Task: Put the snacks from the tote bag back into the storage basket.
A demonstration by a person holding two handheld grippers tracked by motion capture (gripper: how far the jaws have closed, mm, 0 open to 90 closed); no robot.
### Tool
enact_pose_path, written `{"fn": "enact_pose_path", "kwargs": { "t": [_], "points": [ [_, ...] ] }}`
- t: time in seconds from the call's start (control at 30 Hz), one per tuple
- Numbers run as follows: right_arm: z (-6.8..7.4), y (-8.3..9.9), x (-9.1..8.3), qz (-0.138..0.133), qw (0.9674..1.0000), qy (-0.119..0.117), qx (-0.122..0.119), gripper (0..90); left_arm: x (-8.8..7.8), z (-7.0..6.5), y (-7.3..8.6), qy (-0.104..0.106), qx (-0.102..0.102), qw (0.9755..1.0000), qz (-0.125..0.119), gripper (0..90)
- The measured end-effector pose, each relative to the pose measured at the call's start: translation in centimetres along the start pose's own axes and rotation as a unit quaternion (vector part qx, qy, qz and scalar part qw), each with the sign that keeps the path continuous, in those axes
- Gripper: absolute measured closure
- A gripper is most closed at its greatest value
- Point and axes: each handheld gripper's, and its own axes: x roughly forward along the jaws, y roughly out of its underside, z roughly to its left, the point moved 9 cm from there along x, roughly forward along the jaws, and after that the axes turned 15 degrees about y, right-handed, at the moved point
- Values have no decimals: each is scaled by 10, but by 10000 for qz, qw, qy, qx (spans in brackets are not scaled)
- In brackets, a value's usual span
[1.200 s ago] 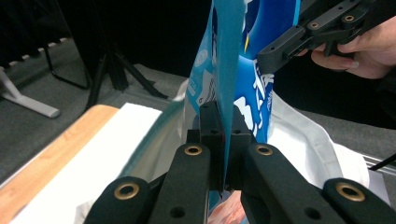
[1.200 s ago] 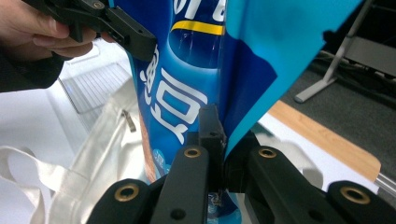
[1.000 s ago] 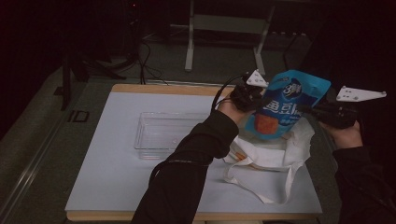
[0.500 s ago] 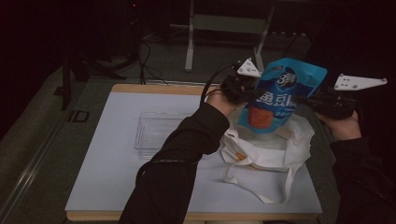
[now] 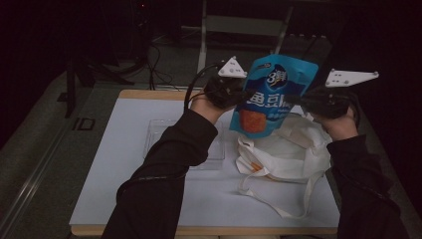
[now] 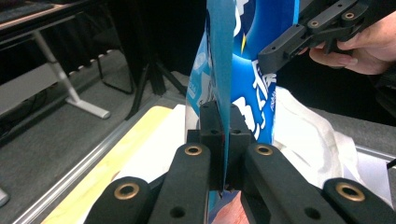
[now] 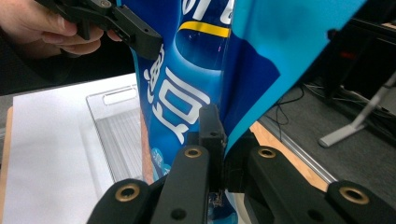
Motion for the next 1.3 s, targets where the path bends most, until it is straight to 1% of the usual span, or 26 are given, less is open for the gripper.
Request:
{"fn": "enact_pose_path", "kwargs": {
  "t": [0.17,0.23,0.3,0.47,0.6,0.67,0.8,0.87,1.0,1.17,1.3],
  "points": [
    [15,-12,16,-18,9999,-131,-83,891,-24,3,9,-95,-60,9999,-49,900],
    [22,-17,23,-19,9997,-188,-123,891,-33,5,13,-167,-61,9998,-36,900],
    [30,-21,29,-30,9996,-239,-165,891,-43,7,17,-206,-105,9997,-63,900],
    [47,-31,46,-29,9991,-358,-238,891,-65,10,31,-328,-162,9993,-106,900],
    [61,-36,62,18,9984,-474,-293,891,-82,15,42,-429,-236,9988,-56,900],
    [68,-38,69,26,9982,-519,-305,891,-90,16,47,-493,-262,9984,-44,900],
    [82,-43,83,27,9978,-620,-242,890,-107,19,57,-600,-324,9977,-44,900],
    [90,-46,89,25,9974,-675,-271,890,-116,21,62,-636,-370,9973,-59,900],
    [103,-51,100,27,9965,-762,-335,890,-130,22,71,-694,-391,9968,-98,900],
    [118,-55,112,5,9957,-863,-346,890,-146,23,82,-711,-400,9966,-86,900],
    [128,-56,122,-11,9952,-915,-338,890,-155,26,93,-696,-502,9962,-123,900]
  ]
}}
